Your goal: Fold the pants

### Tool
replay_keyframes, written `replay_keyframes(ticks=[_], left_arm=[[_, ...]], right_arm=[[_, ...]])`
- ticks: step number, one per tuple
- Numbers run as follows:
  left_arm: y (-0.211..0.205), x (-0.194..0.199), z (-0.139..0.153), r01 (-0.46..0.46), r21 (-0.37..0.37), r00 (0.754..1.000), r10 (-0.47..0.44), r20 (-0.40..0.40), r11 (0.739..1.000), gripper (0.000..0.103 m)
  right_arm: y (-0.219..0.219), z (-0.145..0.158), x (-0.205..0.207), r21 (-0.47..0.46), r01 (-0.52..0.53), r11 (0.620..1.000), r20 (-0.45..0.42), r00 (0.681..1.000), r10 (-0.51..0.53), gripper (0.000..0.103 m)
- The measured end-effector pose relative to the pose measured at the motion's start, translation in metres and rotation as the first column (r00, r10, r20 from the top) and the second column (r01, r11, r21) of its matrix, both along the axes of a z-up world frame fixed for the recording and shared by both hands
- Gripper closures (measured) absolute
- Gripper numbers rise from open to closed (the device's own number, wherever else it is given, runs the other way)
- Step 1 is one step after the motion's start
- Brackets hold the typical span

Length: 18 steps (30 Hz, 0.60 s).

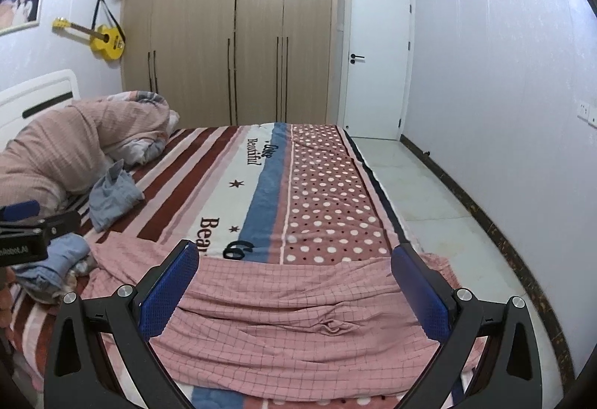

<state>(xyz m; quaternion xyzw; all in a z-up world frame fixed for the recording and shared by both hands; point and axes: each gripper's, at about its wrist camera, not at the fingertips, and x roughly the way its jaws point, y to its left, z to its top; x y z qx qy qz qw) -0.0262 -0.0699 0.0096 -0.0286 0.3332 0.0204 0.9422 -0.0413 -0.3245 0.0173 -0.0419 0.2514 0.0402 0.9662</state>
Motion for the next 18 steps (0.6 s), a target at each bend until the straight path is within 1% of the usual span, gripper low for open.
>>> replay_keyframes(ticks=[6,18], left_arm=[[0.0009,-0.0007,0.0005,-0.012,0.002,1.000,0.012,0.006,1.000,0.001],[0.0038,0.0042,0.0011,-0.021,-0.003,1.000,0.021,0.021,1.000,0.001]], right_arm=[[0.0021,0.0041,-0.0011,-0.023,-0.003,1.000,0.032,0.999,0.004,0.001],[0.0003,0.0005,0.0060,-0.033,0.004,0.999,0.042,0.999,-0.002,0.001]])
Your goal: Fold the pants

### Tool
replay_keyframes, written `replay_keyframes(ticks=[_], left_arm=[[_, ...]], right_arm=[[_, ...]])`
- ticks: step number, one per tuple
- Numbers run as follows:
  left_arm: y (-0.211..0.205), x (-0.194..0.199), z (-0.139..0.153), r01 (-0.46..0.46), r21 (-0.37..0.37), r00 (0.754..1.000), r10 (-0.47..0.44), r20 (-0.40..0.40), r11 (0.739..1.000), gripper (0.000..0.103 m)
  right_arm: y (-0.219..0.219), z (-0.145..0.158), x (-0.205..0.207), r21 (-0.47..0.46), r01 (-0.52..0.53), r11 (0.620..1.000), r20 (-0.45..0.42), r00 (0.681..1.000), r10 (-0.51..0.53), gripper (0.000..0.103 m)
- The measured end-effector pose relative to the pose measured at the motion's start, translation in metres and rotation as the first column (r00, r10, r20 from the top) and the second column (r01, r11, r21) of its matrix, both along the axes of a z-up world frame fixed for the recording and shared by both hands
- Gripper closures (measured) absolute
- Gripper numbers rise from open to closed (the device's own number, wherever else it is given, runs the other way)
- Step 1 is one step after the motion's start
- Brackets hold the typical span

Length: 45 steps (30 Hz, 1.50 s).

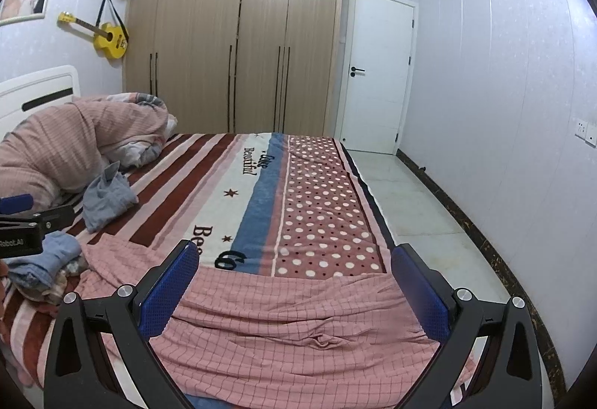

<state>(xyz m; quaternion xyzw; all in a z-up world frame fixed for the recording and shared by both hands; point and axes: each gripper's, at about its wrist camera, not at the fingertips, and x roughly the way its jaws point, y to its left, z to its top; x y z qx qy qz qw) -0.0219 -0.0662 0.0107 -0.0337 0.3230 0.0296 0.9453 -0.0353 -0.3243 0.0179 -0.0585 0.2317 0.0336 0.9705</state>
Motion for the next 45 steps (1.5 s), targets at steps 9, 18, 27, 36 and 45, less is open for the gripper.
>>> replay_keyframes(ticks=[9,18,27,36,45], left_arm=[[0.001,0.003,0.001,-0.002,0.004,1.000,0.002,0.016,1.000,0.001],[0.003,0.007,0.001,-0.004,0.015,1.000,0.003,0.016,1.000,0.001],[0.006,0.011,-0.001,-0.006,0.016,1.000,0.006,0.008,1.000,0.001],[0.014,0.027,-0.049,0.023,-0.200,0.980,-0.062,-0.192,0.979,0.001],[0.013,0.011,-0.163,-0.124,-0.316,0.890,-0.036,-0.455,0.941,0.001]], right_arm=[[-0.001,0.001,0.006,0.018,-0.003,1.000,0.010,1.000,0.003,0.000],[0.000,0.000,0.007,0.022,0.003,1.000,0.008,1.000,-0.003,0.000],[-0.001,-0.003,0.014,0.032,0.008,0.999,-0.021,1.000,-0.008,0.000],[-0.028,-0.037,0.026,0.117,0.058,0.991,-0.188,0.982,-0.035,0.001],[-0.093,-0.148,0.013,0.279,0.218,0.935,-0.500,0.864,-0.053,0.014]])
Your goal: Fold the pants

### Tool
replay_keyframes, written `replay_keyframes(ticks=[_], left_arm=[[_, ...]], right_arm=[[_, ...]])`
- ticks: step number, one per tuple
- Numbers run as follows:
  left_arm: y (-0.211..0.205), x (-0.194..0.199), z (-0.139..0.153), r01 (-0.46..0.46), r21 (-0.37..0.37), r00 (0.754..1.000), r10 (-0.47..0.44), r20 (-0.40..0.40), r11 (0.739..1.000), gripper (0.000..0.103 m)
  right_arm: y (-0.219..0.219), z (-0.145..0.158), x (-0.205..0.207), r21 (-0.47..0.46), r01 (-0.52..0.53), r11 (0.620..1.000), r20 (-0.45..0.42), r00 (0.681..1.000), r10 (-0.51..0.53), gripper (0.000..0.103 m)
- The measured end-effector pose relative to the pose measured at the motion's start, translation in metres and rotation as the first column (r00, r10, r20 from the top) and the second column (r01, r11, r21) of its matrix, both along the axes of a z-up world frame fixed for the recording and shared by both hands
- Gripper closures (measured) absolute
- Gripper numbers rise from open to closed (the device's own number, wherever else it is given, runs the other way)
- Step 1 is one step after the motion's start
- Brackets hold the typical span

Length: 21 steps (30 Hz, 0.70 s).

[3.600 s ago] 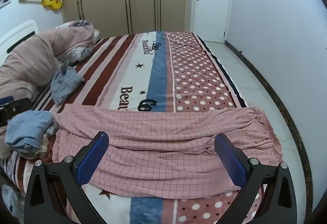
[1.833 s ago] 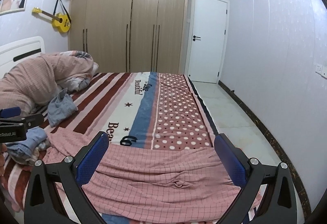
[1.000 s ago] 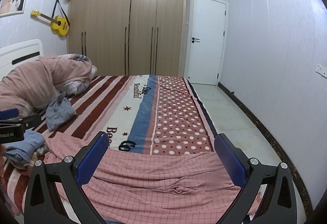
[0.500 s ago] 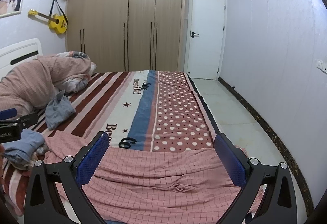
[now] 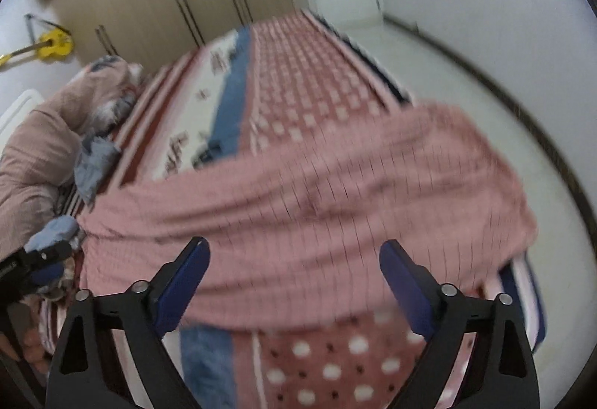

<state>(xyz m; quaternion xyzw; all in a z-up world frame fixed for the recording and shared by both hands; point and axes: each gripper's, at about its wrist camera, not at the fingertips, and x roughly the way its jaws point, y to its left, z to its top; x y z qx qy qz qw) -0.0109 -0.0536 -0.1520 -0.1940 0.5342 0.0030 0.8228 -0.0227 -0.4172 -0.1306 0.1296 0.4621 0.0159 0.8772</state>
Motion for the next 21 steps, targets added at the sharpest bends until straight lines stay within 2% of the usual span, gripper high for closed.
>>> replay_keyframes(ticks=[4,6,8,12,16,21], left_arm=[[0.011,-0.006,-0.035,-0.075,-0.024,0.994,0.073,-0.079,0.997,0.001],[0.020,-0.009,-0.052,-0.124,-0.028,0.985,0.120,-0.127,0.992,0.001],[0.029,-0.012,-0.061,-0.165,-0.040,0.979,0.158,-0.126,0.986,0.001],[0.044,-0.013,-0.077,-0.213,-0.057,0.970,0.204,-0.128,0.975,0.001],[0.054,-0.010,-0.092,-0.241,-0.076,0.964,0.230,-0.133,0.968,0.001],[0.066,-0.004,-0.104,-0.287,-0.080,0.952,0.276,-0.129,0.954,0.007]], right_arm=[[-0.029,-0.051,-0.010,0.102,0.066,0.993,-0.135,0.989,-0.051,0.017],[-0.038,-0.066,-0.012,0.146,0.096,0.985,-0.179,0.981,-0.069,0.019],[-0.043,-0.081,-0.012,0.190,0.115,0.975,-0.217,0.973,-0.072,0.019],[-0.042,-0.094,-0.010,0.208,0.096,0.973,-0.223,0.974,-0.049,0.019],[-0.042,-0.105,-0.001,0.286,0.106,0.952,-0.221,0.974,-0.042,0.023],[-0.035,-0.104,0.011,0.277,0.083,0.957,-0.213,0.977,-0.023,0.039]])
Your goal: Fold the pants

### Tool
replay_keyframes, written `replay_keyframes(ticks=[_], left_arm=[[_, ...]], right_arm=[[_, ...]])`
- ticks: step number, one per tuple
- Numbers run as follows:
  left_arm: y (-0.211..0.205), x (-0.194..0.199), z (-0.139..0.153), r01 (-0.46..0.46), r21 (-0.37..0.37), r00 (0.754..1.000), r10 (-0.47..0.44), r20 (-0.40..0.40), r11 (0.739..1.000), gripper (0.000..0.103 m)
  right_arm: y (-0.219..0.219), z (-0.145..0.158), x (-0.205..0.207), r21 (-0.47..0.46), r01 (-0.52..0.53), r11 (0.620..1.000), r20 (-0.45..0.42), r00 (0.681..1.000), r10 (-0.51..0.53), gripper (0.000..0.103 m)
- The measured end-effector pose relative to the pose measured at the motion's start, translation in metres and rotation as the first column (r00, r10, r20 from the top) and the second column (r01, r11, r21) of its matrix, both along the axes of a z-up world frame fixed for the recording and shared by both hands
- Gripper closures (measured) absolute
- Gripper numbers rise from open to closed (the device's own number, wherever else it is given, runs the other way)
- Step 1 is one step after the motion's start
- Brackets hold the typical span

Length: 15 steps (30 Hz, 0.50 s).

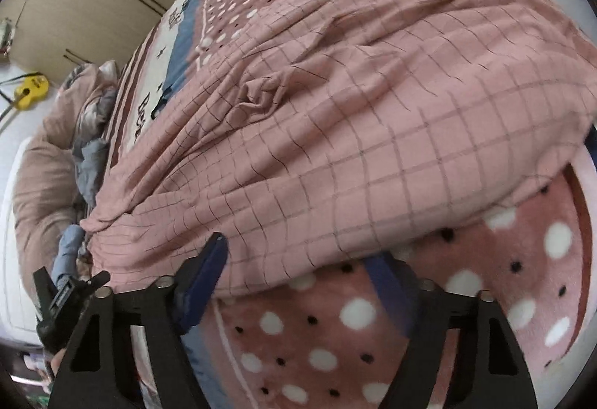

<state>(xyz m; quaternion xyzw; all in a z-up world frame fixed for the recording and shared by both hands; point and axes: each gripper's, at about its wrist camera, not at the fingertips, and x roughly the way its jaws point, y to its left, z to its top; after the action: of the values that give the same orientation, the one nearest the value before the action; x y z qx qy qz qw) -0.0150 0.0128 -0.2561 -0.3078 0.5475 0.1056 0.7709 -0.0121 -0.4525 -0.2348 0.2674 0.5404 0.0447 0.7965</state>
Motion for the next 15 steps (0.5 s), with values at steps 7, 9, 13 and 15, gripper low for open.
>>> replay_keyframes(ticks=[7,9,13,15], left_arm=[[0.010,0.005,0.010,-0.012,0.129,0.999,0.016,-0.028,0.992,0.078],[0.011,0.004,0.014,-0.010,0.126,1.000,0.011,-0.007,0.992,0.088],[0.008,0.005,0.023,-0.019,0.151,1.000,0.018,0.009,0.988,0.096],[0.008,0.004,0.029,-0.026,0.160,0.999,0.023,0.023,0.987,0.097]], right_arm=[[-0.001,0.008,0.010,-0.052,0.059,0.997,0.000,0.998,-0.059,0.083],[-0.002,0.014,0.011,-0.047,0.066,0.997,0.011,0.998,-0.066,0.092],[-0.002,0.026,0.013,-0.052,0.056,0.997,0.025,0.998,-0.054,0.096],[-0.001,0.029,0.013,-0.054,0.049,0.997,0.030,0.998,-0.047,0.097]])
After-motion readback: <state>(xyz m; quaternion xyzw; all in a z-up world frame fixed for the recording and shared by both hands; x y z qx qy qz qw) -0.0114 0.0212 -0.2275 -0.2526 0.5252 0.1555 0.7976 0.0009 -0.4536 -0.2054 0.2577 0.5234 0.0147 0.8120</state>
